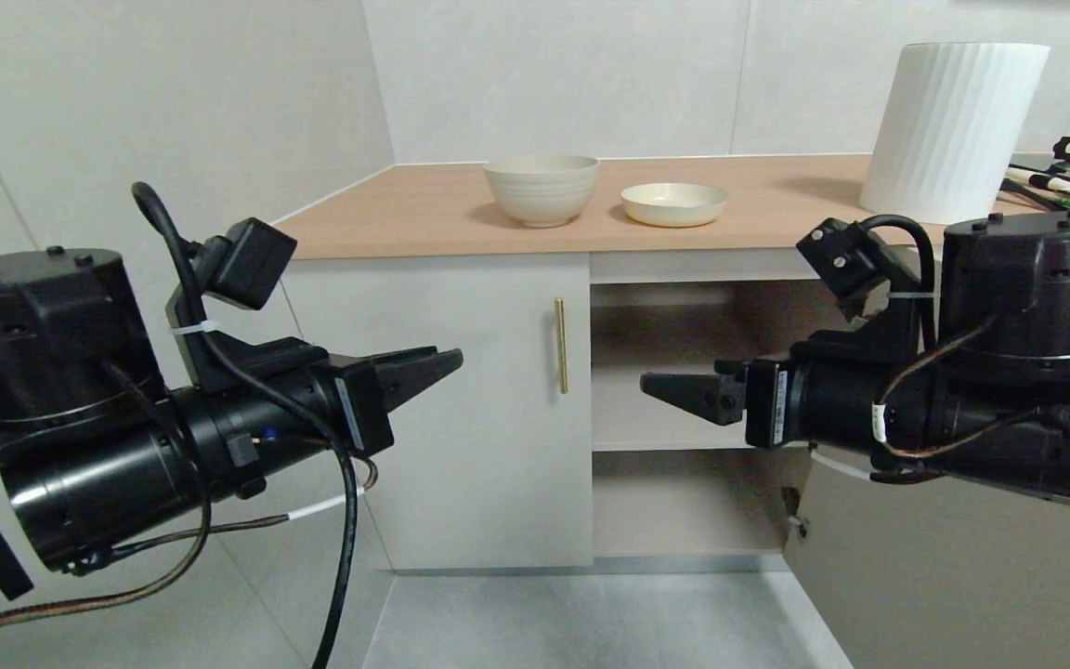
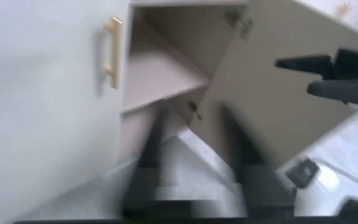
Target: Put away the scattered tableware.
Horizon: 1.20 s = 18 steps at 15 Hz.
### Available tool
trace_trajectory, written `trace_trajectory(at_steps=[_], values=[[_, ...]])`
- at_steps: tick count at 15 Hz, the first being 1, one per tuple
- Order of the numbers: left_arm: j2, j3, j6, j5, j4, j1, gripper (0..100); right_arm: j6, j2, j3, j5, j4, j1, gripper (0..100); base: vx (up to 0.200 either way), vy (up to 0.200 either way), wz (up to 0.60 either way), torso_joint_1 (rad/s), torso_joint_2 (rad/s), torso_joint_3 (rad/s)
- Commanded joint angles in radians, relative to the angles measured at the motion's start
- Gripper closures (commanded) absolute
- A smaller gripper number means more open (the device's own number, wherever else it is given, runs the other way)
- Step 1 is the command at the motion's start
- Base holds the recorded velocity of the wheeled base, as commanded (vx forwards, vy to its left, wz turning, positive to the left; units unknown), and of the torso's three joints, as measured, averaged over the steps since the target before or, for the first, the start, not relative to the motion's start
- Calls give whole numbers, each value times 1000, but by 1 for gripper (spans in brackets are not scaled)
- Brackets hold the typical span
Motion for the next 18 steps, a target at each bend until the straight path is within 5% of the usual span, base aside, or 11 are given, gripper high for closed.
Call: trace_trajectory(at_steps=[1,7,11,18], values=[[-18,-6,-2,-5,-1,28,0,-1,-5,-39,2,18,-12,0,0,0,0,0,0,0],[-73,2,4,0,3,58,0,-4,-129,-108,-18,324,-78,0,0,0,0,0,0,0],[-76,-7,6,-3,6,58,0,-4,-143,-109,-17,342,-76,0,0,0,0,0,0,0],[-71,-16,6,-3,13,58,0,1,-163,-105,-14,362,-70,0,200,0,0,6,1,2]])
